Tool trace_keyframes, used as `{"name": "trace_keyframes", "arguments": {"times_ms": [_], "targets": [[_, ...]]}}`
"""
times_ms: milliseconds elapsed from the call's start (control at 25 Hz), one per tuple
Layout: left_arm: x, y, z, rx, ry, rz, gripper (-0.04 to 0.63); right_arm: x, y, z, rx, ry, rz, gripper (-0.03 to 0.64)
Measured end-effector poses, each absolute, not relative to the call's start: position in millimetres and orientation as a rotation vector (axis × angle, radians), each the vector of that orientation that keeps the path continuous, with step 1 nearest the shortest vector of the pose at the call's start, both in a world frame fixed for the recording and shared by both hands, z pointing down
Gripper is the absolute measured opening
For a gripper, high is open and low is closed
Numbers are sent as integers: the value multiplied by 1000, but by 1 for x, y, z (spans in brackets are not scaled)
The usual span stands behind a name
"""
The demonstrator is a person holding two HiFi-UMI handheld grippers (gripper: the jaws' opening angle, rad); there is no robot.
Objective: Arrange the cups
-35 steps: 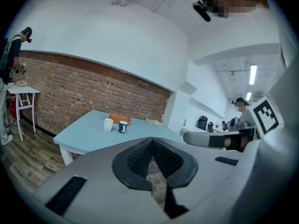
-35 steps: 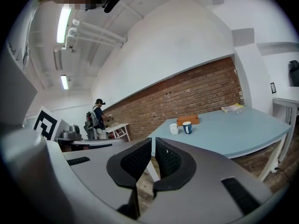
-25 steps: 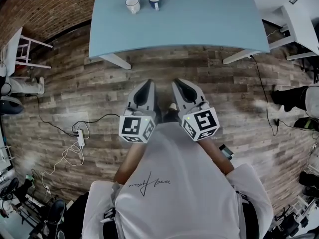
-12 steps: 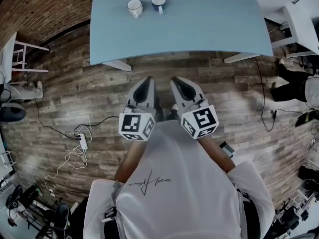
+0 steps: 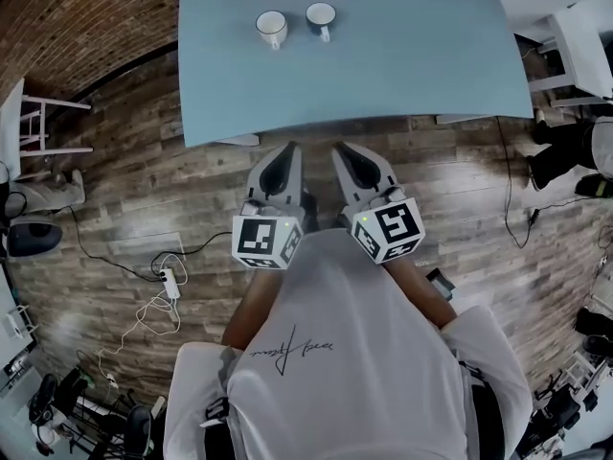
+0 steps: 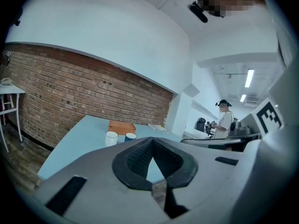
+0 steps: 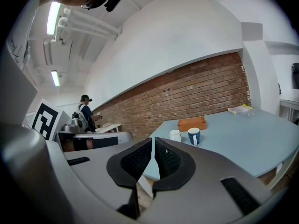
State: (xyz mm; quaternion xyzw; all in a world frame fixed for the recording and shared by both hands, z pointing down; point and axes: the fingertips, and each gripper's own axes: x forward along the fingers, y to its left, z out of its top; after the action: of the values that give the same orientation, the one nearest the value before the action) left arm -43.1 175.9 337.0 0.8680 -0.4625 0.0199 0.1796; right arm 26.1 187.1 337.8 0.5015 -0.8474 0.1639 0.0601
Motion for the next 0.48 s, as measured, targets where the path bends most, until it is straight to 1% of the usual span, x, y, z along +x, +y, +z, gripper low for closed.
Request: {"name": "trace_keyframes", "arguments": {"times_ms": [480], "targets": [[-80,132,331,2492,-1279,12,8,-11,146,331,1555,-2542,433,21]]}}
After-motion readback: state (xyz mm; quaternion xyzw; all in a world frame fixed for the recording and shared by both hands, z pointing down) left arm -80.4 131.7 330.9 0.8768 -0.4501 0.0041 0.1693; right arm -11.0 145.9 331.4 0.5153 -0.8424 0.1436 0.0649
